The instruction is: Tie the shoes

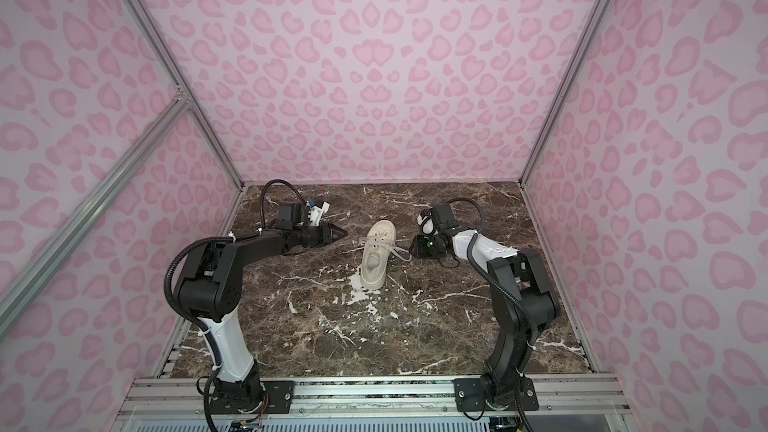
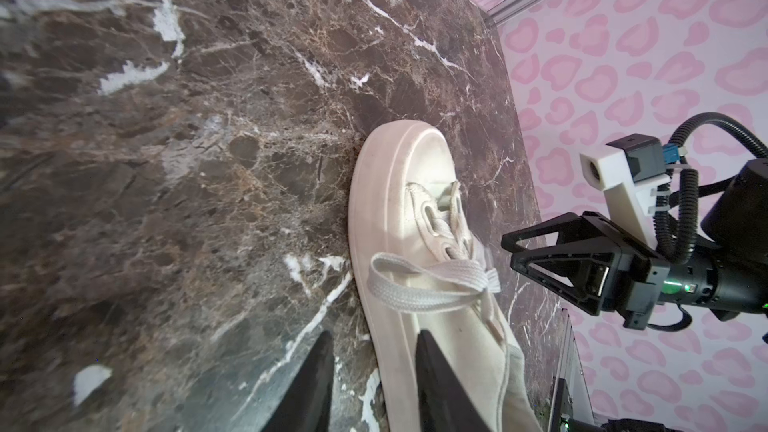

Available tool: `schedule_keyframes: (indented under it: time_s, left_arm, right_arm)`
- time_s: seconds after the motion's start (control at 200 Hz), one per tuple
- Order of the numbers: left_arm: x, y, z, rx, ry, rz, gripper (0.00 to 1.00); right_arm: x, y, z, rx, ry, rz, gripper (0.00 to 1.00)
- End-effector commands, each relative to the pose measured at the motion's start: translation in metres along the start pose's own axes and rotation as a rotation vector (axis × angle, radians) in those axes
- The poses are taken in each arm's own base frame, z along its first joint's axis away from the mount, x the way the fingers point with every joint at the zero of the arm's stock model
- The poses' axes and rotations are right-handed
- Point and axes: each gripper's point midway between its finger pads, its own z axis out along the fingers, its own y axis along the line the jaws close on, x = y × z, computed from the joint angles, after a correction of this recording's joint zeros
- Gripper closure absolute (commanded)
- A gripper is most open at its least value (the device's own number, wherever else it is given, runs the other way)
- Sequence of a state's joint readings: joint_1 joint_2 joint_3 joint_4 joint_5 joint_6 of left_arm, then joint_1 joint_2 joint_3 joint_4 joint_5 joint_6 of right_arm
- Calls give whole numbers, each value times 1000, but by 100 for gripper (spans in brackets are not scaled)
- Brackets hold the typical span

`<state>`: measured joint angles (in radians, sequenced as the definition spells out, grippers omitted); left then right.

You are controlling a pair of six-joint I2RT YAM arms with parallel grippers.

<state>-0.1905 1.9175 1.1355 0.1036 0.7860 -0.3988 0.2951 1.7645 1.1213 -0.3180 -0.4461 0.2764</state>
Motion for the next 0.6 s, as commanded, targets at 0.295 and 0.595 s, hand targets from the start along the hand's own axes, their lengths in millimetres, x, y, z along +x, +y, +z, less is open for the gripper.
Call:
schedule_keyframes:
  time_s: [0.295,0.595]
  left_arm:
    - [18,-45,25,23,73,106,56]
    - [22,-50,38,53,95,109,61]
  right_arm:
    - [0,4,-17,12,0,-31,58]
    - [-12,39,-4,-43,-7,-90,60]
